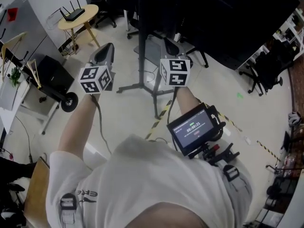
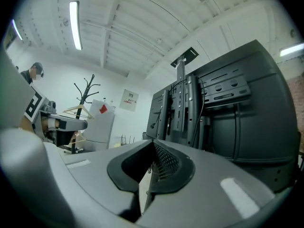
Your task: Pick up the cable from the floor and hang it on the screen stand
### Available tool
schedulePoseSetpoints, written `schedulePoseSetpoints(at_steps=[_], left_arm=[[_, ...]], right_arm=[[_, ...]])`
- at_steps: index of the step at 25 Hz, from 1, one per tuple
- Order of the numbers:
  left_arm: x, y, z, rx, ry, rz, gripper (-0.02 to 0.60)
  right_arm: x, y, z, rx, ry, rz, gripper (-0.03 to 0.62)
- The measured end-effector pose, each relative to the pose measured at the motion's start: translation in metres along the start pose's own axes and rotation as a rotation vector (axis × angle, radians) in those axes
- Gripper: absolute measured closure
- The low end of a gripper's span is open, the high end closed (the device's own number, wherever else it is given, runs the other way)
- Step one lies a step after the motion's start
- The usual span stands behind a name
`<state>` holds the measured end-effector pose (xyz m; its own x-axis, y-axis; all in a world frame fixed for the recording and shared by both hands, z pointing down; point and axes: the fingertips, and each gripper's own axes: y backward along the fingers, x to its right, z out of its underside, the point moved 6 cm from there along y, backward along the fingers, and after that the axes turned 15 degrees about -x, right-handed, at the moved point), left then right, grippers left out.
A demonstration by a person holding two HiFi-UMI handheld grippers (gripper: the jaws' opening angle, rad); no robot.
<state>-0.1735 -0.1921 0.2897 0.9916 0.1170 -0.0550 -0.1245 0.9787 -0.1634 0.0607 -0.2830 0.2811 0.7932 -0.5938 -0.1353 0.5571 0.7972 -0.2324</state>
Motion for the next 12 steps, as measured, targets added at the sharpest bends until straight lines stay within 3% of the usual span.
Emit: schedulePoseSetpoints(at_steps=[3, 12], left_arm=[[0.001, 0.015, 0.015, -0.023, -0.006, -0.001, 0.578], [-0.031, 0.094, 0.058, -0.039, -0.019, 0.034, 0.578]], right_arm=[[-0.015, 0.005, 0.01, -0.024, -0.018, -0.015, 0.58], [-0.111, 0.056, 0.048, -0.057, -0.045, -0.001, 0.58]])
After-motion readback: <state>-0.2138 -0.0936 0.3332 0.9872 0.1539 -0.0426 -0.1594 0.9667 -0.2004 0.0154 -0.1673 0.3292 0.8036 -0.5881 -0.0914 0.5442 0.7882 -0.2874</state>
